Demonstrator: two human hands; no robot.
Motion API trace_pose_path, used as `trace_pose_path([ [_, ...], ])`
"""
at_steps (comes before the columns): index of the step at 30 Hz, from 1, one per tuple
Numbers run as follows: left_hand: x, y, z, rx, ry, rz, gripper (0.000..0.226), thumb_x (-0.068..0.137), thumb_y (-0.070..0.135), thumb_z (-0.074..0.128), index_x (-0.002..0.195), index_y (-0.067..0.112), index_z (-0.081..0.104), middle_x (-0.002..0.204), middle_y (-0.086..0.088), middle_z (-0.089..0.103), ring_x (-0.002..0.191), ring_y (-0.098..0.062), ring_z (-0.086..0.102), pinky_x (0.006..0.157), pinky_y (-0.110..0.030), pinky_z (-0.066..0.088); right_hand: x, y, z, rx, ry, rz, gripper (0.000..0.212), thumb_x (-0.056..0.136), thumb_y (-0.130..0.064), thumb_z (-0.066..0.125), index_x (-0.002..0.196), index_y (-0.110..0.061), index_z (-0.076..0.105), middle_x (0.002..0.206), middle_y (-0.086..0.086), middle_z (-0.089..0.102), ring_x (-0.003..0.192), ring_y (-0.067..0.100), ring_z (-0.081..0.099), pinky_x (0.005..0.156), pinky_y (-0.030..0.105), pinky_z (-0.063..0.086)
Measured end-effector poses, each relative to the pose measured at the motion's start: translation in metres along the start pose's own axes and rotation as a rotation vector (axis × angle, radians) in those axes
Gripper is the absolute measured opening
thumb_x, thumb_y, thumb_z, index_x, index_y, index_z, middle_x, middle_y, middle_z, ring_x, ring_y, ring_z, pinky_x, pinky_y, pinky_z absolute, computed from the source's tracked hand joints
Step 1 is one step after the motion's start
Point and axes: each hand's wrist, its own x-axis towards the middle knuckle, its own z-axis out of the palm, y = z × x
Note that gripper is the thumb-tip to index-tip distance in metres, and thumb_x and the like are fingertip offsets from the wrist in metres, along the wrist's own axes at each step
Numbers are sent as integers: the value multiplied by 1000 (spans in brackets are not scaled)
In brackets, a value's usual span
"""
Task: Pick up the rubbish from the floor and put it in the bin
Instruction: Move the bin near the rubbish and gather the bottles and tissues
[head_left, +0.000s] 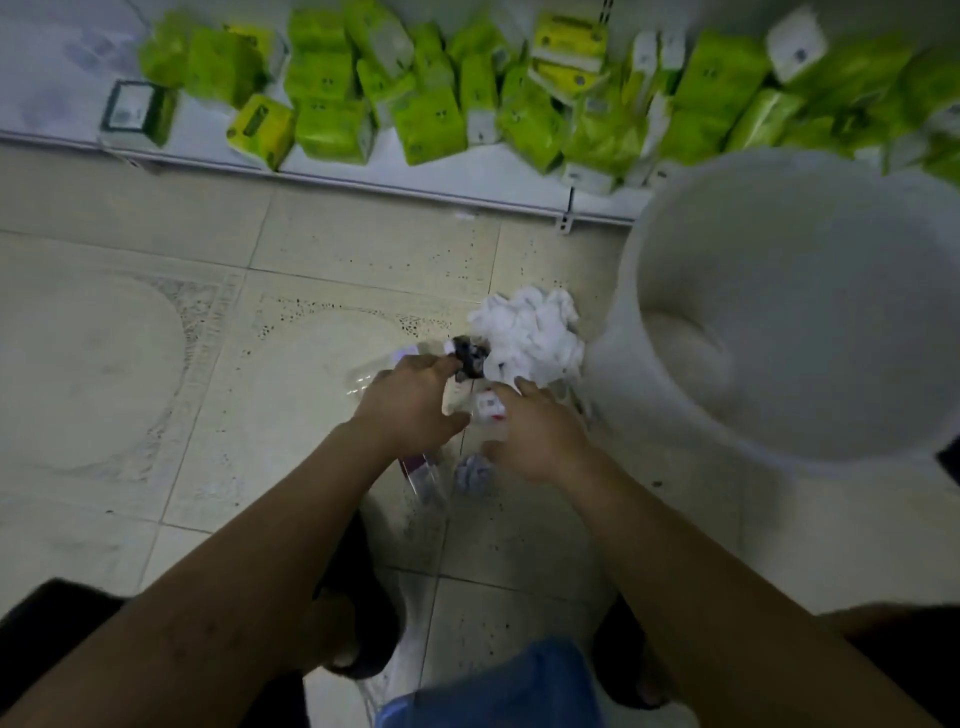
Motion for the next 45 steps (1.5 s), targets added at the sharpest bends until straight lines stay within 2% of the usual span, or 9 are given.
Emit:
trace_pose_path([
  [7,-55,-6,22,-31,130,-55,70,79,48,66,139,22,42,137,-7,53,125,-29,48,99,-45,44,-47,-3,33,87,86,37,72,77,-40,68,137,-17,37,131,12,50,118,32,50,95,41,47],
  [11,-113,7,24,-125,143,-92,72,79,47,67,141,20,41,142,-8,49,127,-30,48,101,-44,44,-106,-10,28,98,50,43,83,79,-42,67,146,-16,24,146,14,36,128,34,43,98,40,42],
  [14,-140,9,28,-202,226,-119,69,78,44,68,138,19,44,138,-7,53,120,-28,53,95,-41,47,-132,-13,22,62,171,34,81,79,-44,65,145,-17,26,143,14,39,126,34,44,97,41,43],
  [20,-165,1,59,-310,163,-205,70,80,43,66,140,15,42,137,-11,54,119,-28,55,92,-34,45,-161,-6,36,47,122,65,78,78,-42,66,142,-16,30,147,11,35,127,32,44,99,41,44],
  [27,-102,-31,82,-441,66,-370,68,80,34,66,138,10,42,135,-13,54,117,-29,55,79,-24,38,-102,2,73,49,-36,82,80,80,-40,67,145,-16,26,146,17,35,128,31,44,101,36,42],
  [34,-6,-56,144,-460,-55,-479,74,79,44,62,143,18,34,129,-11,55,113,-30,56,94,-43,50,11,7,126,30,-141,112,53,81,-29,64,129,-15,44,128,15,50,112,34,53,89,38,46],
  [38,24,-75,202,-531,-81,-563,68,87,48,55,144,24,26,118,-14,57,104,-31,60,89,-48,53,61,21,163,-6,-162,126,45,84,-29,59,125,-14,47,126,17,51,111,36,54,88,42,47],
  [42,45,-76,240,-631,53,-612,80,83,49,60,145,36,11,124,-16,53,106,-36,60,85,-51,54,89,38,205,-29,-141,115,40,86,-29,56,122,-12,49,121,16,55,107,36,56,86,43,49],
  [45,58,-69,262,-697,143,-601,89,81,55,62,144,47,-1,137,-18,40,112,-39,56,87,-47,52,101,42,234,-4,-29,81,39,87,-23,56,124,-14,48,120,14,56,105,32,56,84,39,49],
])
